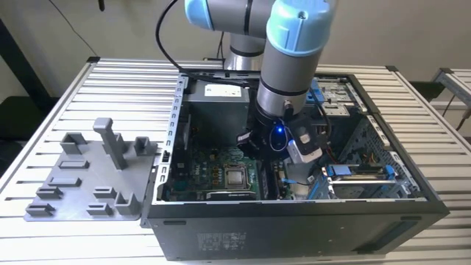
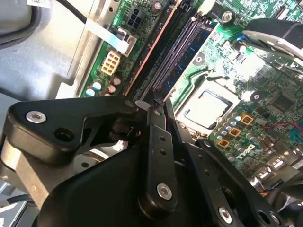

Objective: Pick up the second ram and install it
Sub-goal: 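Insert the second ram into the second slot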

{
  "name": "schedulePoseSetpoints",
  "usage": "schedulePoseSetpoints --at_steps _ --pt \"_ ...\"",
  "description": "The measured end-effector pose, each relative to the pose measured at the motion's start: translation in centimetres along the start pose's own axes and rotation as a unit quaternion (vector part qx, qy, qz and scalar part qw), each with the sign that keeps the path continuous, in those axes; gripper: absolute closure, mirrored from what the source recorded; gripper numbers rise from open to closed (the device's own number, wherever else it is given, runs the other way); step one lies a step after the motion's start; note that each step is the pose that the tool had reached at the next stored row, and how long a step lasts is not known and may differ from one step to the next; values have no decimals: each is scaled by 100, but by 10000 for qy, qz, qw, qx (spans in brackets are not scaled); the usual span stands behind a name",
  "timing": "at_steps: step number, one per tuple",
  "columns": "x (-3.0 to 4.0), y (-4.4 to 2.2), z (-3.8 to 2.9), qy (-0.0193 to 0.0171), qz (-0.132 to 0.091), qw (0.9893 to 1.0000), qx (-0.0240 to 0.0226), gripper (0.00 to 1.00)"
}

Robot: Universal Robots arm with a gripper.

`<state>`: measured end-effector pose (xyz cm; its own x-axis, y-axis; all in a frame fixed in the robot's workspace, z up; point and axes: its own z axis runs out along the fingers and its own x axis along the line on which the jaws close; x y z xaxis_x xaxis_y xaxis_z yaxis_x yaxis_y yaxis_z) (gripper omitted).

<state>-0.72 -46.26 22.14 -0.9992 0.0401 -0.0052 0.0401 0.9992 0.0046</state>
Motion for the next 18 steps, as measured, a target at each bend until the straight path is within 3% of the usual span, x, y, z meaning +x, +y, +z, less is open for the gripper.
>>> schedulePoseSetpoints --at_steps 10,18 --pt "-1 -8 18 0 53 10000 0 85" --pt "-4 22 33 0 55 10000 5 85"
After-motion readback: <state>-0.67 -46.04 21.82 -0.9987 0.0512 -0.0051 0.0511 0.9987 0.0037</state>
